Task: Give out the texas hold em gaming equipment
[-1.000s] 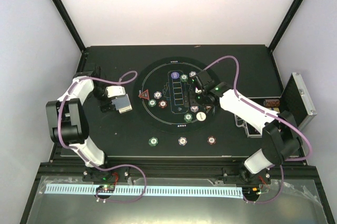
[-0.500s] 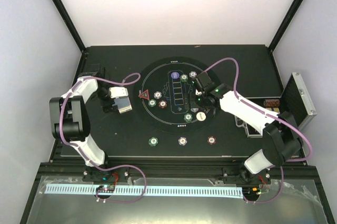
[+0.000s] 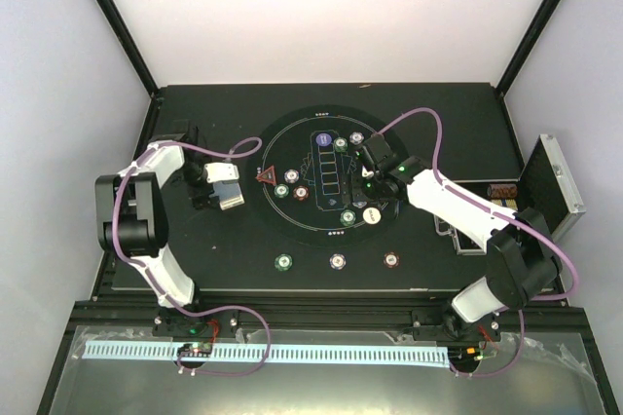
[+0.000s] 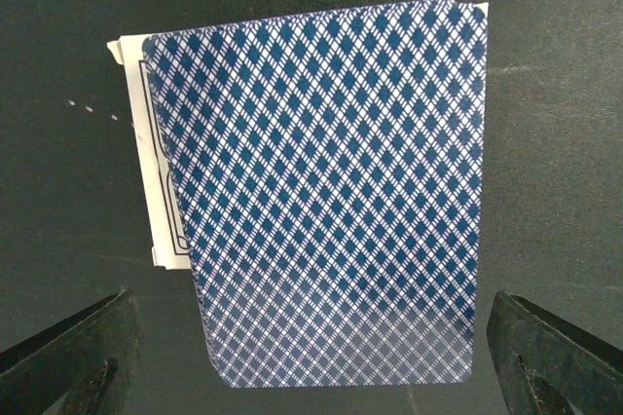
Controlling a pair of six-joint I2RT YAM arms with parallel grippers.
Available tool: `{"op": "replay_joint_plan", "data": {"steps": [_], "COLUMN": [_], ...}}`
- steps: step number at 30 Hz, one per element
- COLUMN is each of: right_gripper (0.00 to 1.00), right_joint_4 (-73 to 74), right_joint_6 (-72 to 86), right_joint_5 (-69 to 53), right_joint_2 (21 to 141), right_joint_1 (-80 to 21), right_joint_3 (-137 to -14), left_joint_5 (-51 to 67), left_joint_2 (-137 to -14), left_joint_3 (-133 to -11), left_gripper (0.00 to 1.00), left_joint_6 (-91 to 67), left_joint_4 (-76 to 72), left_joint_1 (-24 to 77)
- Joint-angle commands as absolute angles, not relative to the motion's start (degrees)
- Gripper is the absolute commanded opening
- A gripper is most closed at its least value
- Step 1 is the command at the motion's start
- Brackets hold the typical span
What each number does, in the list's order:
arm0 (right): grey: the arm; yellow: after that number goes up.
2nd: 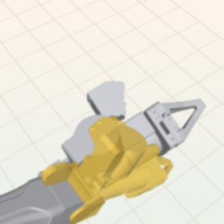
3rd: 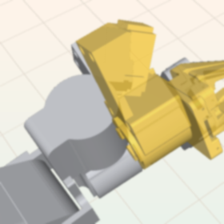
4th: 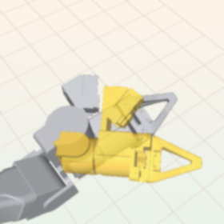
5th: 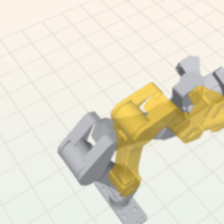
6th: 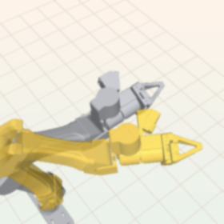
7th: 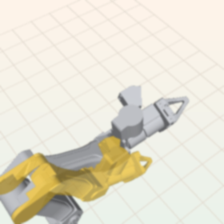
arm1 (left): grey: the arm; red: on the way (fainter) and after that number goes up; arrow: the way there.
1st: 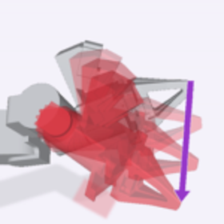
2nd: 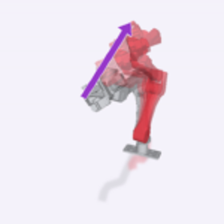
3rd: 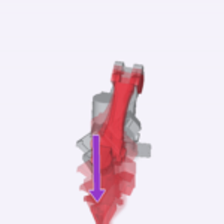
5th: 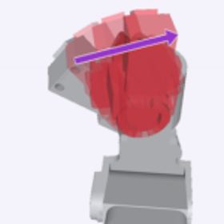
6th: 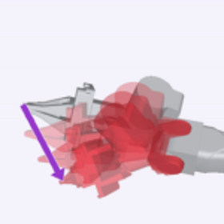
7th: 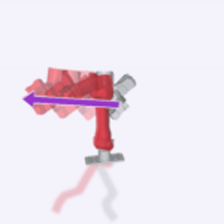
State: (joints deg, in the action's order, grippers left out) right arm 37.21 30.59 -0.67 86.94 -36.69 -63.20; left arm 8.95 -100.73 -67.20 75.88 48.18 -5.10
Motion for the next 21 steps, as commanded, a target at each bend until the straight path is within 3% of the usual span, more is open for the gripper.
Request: {"op": "replay_joint_plan", "data": {"steps": [1, 21], "right_gripper": [0.93, 0.92], "right_joint_4": [36.48, 36.46], "right_joint_6": [31.12, 31.22], "right_joint_5": [-1.58, -2.01], "right_joint_2": [85.52, 85.17], "right_joint_1": [-37.11, -37.46], "right_joint_3": [-63.01, -62.67], "left_joint_5": [7.94, 5.97], "left_joint_2": [-102.18, -104.61], "left_joint_3": [-66.93, -66.50], "left_gripper": [0.99, 0.99], "left_joint_6": [75.81, 75.60], "left_joint_4": [46.84, 45.06], "left_joint_1": [-4.45, -4.42]}}
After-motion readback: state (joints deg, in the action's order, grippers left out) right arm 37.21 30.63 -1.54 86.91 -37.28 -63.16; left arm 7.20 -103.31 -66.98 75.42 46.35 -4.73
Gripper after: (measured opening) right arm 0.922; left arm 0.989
